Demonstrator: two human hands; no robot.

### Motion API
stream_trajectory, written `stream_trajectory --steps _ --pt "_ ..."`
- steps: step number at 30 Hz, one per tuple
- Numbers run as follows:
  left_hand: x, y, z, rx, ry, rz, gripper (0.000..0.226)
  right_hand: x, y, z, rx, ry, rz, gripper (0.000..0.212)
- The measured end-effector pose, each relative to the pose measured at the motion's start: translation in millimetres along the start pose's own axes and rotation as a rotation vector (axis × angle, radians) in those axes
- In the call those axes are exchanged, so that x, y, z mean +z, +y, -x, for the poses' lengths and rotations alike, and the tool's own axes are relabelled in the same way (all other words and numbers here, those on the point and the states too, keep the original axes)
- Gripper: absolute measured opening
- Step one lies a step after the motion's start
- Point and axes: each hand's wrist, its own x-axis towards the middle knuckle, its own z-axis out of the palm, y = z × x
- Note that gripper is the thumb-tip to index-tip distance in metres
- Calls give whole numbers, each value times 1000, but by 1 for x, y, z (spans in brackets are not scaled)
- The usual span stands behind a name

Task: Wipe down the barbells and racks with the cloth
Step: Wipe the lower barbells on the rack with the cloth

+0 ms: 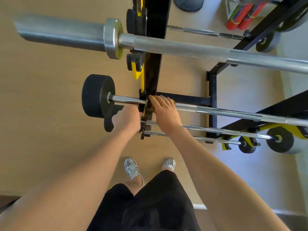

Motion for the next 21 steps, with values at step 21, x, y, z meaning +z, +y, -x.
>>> stream_trajectory --steps 21 --pt "43 53 133 104 -660 881 45 -20 43 218 849 -230 -1510 38"
